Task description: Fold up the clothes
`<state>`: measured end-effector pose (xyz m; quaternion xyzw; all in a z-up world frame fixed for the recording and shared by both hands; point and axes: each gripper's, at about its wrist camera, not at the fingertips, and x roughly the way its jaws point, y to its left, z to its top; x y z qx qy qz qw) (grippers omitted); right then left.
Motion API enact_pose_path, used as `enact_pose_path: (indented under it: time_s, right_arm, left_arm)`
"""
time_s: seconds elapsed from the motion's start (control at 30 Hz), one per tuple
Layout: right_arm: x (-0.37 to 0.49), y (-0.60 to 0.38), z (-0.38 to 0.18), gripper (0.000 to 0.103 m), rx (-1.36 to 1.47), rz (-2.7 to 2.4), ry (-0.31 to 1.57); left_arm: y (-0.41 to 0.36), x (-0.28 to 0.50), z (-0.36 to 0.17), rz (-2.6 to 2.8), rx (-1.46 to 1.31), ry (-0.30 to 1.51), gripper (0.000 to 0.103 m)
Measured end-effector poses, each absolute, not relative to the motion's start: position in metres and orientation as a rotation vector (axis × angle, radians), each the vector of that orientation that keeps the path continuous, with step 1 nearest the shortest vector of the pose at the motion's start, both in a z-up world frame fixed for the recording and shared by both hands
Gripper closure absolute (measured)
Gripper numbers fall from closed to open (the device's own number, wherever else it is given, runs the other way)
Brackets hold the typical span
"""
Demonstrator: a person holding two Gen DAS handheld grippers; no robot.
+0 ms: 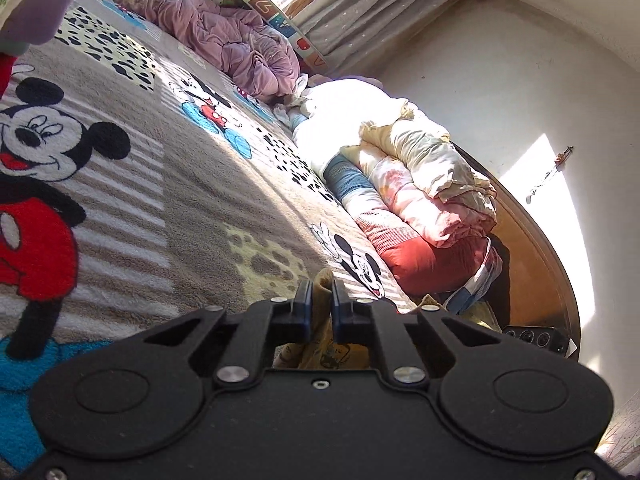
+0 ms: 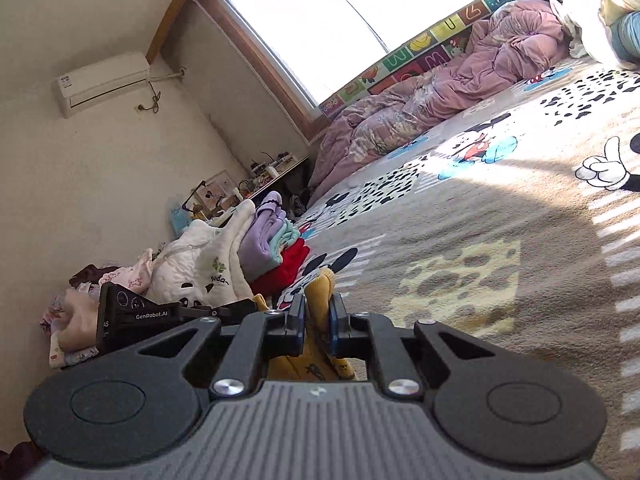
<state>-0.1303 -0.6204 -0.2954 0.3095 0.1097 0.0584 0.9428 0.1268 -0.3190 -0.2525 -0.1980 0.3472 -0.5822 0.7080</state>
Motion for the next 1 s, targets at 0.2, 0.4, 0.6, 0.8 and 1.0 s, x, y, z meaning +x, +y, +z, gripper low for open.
enact_pose_path:
  time_s: [0.2,0.4,0.6,0.8,1.0]
  right_arm:
    - [-0.188,-0.579,-0.276,0.089,0.567,0.125,0.168]
    - [-0.246,-0.533,-0.270,0.089,0.484,0.106,0.200]
    - [-0.287,-0.487,-0.278,0.090,0.432,0.080,0.254]
    - [-0.279,-0.478,-0.266,0.090,0.414,0.033,0.261]
    - [-0.239,-0.512,-0.244,0.090,0.455,0.012,0.250]
  left_arm:
    - [-0.272,0.068,-0.229,-1.296,-0.363,0.659,0.096]
    - [-0.228,0.003,-0.227,-1.286,-0.293,0.614,0.096]
    - [-0.202,-0.043,-0.231,-1.240,-0.265,0.600,0.097]
    - [-0.232,-0.027,-0.217,-1.153,-0.243,0.650,0.097]
    - [-0.262,0.021,-0.201,-1.138,-0.221,0.682,0.097]
